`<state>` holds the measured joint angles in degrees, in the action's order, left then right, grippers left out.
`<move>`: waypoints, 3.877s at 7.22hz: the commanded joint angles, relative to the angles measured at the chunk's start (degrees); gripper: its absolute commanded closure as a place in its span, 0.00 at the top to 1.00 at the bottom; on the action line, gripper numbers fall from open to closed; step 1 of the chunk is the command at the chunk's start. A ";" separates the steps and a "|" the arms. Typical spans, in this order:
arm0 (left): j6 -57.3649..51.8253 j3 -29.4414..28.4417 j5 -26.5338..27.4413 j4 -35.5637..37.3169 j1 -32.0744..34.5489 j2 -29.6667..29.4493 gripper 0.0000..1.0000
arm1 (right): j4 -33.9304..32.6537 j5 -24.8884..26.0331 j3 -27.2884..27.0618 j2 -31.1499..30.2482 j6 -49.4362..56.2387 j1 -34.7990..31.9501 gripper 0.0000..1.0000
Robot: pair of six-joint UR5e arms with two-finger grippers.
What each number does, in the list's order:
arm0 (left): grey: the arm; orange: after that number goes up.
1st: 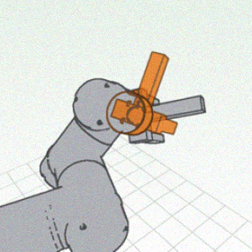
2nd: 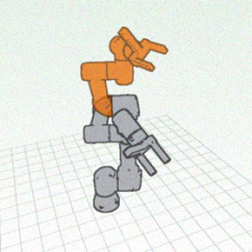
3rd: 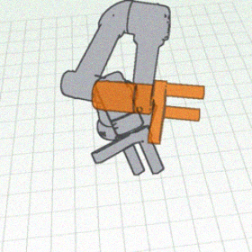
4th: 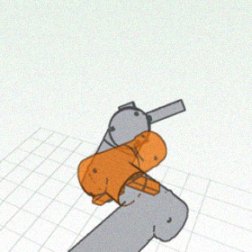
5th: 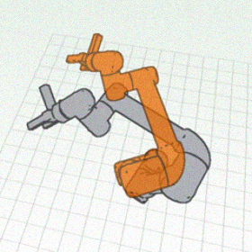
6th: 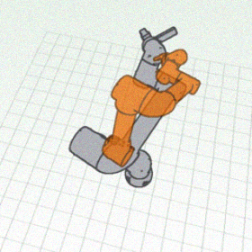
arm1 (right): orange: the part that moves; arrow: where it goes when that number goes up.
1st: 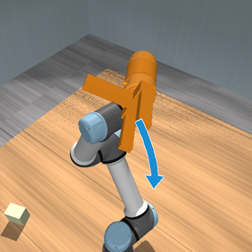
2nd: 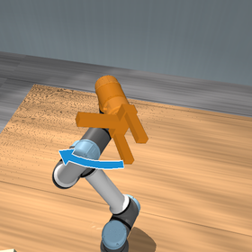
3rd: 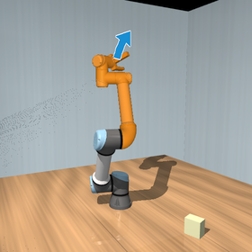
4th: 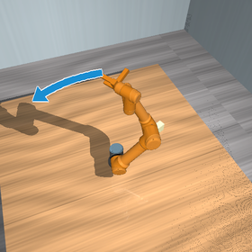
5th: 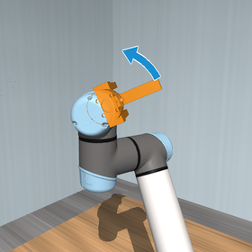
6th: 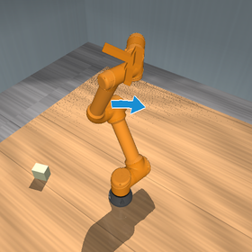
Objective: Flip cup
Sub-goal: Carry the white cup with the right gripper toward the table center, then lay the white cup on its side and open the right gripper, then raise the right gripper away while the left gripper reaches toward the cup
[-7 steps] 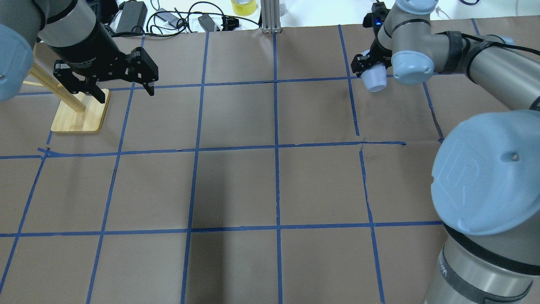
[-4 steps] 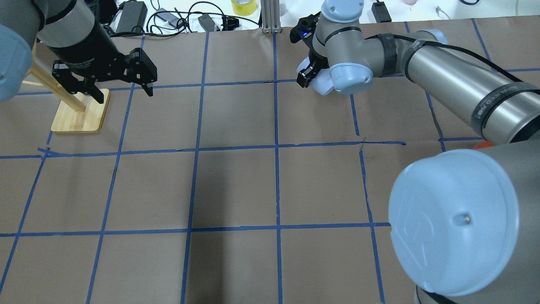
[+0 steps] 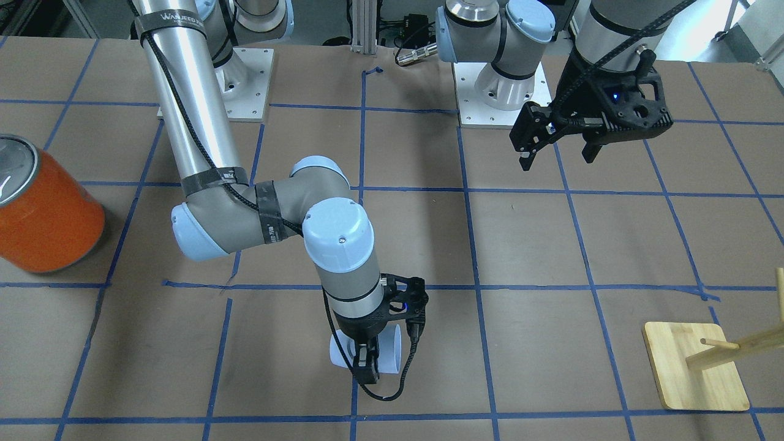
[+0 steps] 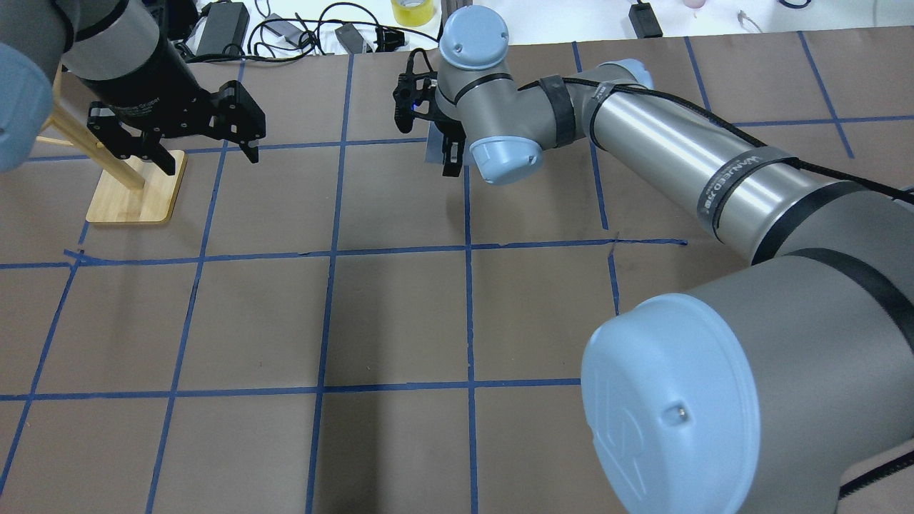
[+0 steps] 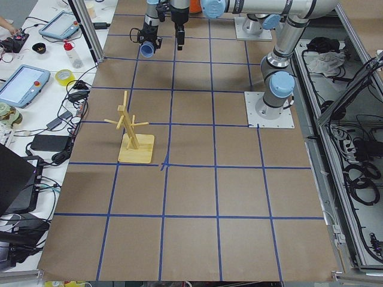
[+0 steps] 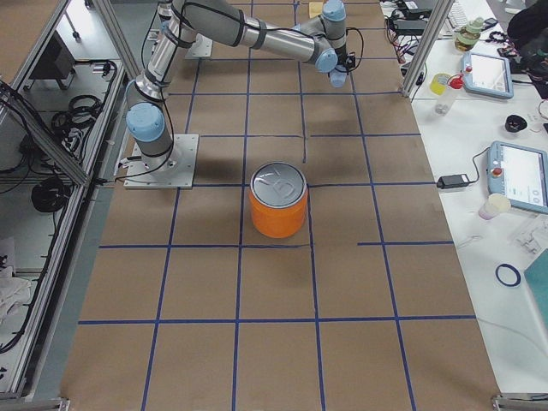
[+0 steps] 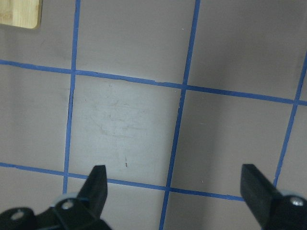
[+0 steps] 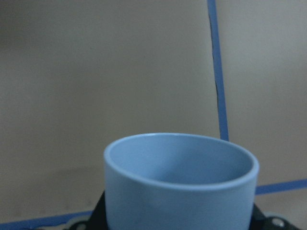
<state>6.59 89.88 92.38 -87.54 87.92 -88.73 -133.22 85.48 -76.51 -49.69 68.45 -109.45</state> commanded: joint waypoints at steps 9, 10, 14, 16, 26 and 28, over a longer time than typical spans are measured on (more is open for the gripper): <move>0.09 0.47 -0.61 0.09 -0.21 -0.21 1.00 | -0.11 -0.93 -3.03 2.22 1.77 -6.39 0.60; 0.00 0.47 -0.62 0.09 -0.21 -0.21 1.00 | -0.11 -1.19 -3.11 2.14 1.77 -6.39 0.62; 0.00 0.56 -0.53 0.09 -0.29 -0.30 1.00 | 0.07 -1.63 -3.20 0.82 1.68 -6.39 1.00; -0.09 0.47 -0.26 0.00 -0.38 -0.30 1.00 | 0.68 -2.07 -3.81 -1.53 -6.33 -6.31 1.00; -4.22 9.34 -35.22 21.59 -6.53 -11.62 1.00 | 28.62 6.71 -15.68 -35.19 -56.13 16.10 1.00; -4.31 10.13 -39.80 24.23 -6.53 -15.40 1.00 | 30.66 5.76 -14.64 -37.06 -67.97 15.85 1.00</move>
<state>2.36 99.41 55.54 -66.02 81.40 -101.71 -103.16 91.89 -91.92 -85.59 6.76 -93.61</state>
